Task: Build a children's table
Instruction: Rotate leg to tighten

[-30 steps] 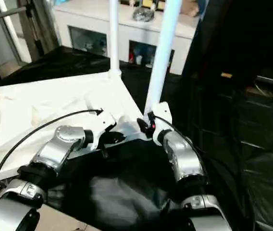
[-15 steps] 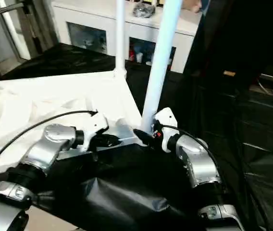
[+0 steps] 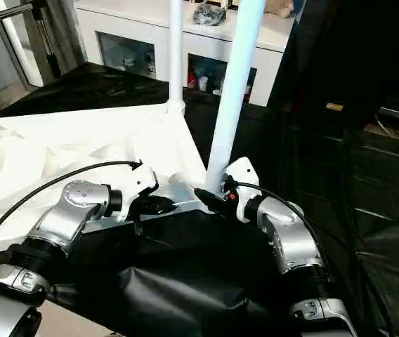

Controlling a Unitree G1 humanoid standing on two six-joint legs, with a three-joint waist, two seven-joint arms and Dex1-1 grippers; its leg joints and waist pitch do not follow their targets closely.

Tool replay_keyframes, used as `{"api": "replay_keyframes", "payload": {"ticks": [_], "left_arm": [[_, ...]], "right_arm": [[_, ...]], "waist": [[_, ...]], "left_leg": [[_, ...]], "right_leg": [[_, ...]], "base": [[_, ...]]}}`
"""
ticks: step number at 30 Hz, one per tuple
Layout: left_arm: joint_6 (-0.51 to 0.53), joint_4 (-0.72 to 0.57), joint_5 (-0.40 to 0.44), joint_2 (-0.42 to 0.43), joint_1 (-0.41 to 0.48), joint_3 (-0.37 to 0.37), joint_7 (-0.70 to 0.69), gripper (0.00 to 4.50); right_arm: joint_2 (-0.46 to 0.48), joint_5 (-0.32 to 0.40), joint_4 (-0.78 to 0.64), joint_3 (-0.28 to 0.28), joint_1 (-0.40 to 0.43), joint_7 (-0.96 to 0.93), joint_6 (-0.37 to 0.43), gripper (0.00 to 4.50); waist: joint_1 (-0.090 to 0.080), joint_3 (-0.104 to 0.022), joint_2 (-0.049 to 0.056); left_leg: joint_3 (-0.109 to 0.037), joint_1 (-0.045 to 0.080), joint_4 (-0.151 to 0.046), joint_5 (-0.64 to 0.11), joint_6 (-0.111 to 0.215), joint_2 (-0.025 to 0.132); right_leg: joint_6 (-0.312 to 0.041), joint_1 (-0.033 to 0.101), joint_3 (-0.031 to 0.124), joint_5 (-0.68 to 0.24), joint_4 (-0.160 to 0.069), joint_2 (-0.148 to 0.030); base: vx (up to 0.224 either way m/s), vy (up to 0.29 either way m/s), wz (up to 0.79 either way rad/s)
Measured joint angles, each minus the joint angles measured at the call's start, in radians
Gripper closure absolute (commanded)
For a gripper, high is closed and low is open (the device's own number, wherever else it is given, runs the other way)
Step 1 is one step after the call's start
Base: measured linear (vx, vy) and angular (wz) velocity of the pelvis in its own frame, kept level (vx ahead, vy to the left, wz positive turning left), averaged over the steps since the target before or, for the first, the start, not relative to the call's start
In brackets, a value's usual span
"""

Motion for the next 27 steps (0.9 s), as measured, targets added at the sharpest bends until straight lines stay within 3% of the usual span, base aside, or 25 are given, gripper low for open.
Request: {"api": "replay_keyframes", "payload": {"ticks": [9,13,15,24,25,27], "left_arm": [[-0.002,-0.001,-0.001,0.003,0.001,-0.001,-0.008,4.5],[-0.011,-0.099,-0.053,0.096,0.067,-0.011,-0.191,4.5],[-0.018,-0.108,-0.061,0.116,0.077,-0.013,-0.237,4.5],[-0.019,-0.12,-0.063,0.122,0.082,-0.017,-0.266,4.5],[-0.018,-0.127,-0.067,0.126,0.085,-0.019,-0.27,4.5],[-0.017,-0.131,-0.07,0.129,0.086,-0.019,-0.276,4.5]], "right_arm": [[-0.006,0.0,-0.006,0.001,0.003,0.012,0.003,1.46],[-0.109,0.019,-0.087,0.097,0.035,0.26,0.011,1.46],[-0.116,0.033,-0.096,0.108,0.048,0.316,0.01,1.46],[-0.129,0.046,-0.103,0.111,0.048,0.359,0.026,1.46],[-0.134,0.054,-0.106,0.111,0.049,0.37,0.036,1.7],[-0.135,0.059,-0.107,0.111,0.05,0.372,0.042,1.7]], "waist": [[0.0,0.0,0.0],[0.004,0.001,0.001],[0.008,0.002,0.003],[0.007,0.004,0.003],[0.008,0.004,0.003],[0.008,0.004,0.003]], "left_leg": [[0.0,0.0,0.0,0.0,0.0,0.0],[0.0,0.0,0.0,-0.002,0.001,0.002],[0.0,-0.001,0.001,-0.002,0.001,0.002],[0.0,0.0,0.004,-0.002,0.0,0.002],[0.0,-0.001,0.004,-0.002,0.001,0.002],[0.0,-0.001,0.004,-0.002,0.001,0.002]], "right_leg": [[0.0,0.0,0.0,0.0,0.0,0.0],[-0.001,0.0,-0.002,-0.002,0.0,0.001],[-0.001,0.0,-0.002,-0.002,0.0,0.001],[-0.001,0.0,-0.001,-0.001,0.001,0.0],[-0.001,0.0,-0.001,-0.001,0.001,0.0],[-0.001,0.0,-0.001,-0.001,0.001,0.0]], "base": [[0.0,0.0,0.0],[0.0,0.0,0.0],[0.0,0.0,0.0],[0.0,0.0,0.0],[0.0,0.0,0.0],[0.0,0.0,0.0]]}}
